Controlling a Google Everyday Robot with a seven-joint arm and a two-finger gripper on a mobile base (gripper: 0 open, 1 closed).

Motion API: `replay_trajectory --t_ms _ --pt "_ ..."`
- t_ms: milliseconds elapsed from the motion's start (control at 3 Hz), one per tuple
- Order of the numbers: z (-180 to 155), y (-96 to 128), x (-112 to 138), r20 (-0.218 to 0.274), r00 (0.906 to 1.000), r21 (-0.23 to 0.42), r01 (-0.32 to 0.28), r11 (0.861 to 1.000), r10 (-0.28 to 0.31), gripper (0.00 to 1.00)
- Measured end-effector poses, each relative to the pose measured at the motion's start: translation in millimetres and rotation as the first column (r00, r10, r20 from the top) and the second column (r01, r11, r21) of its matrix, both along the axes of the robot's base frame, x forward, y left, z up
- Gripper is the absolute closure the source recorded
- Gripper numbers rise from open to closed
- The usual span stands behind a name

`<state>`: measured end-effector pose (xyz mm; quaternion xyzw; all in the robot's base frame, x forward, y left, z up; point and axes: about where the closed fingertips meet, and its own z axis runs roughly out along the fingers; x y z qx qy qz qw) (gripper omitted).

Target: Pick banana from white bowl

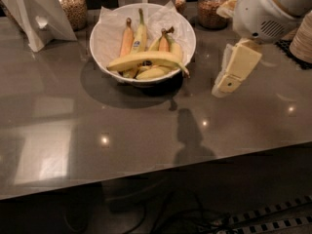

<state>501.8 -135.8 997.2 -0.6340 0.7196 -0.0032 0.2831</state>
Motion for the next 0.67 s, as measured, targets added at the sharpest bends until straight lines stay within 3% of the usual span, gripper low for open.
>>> replay_trajectory --t_ms 667 --pt "3 64 61 0.078 0.9927 0.061 -0.097 0.993 0.093 0.0"
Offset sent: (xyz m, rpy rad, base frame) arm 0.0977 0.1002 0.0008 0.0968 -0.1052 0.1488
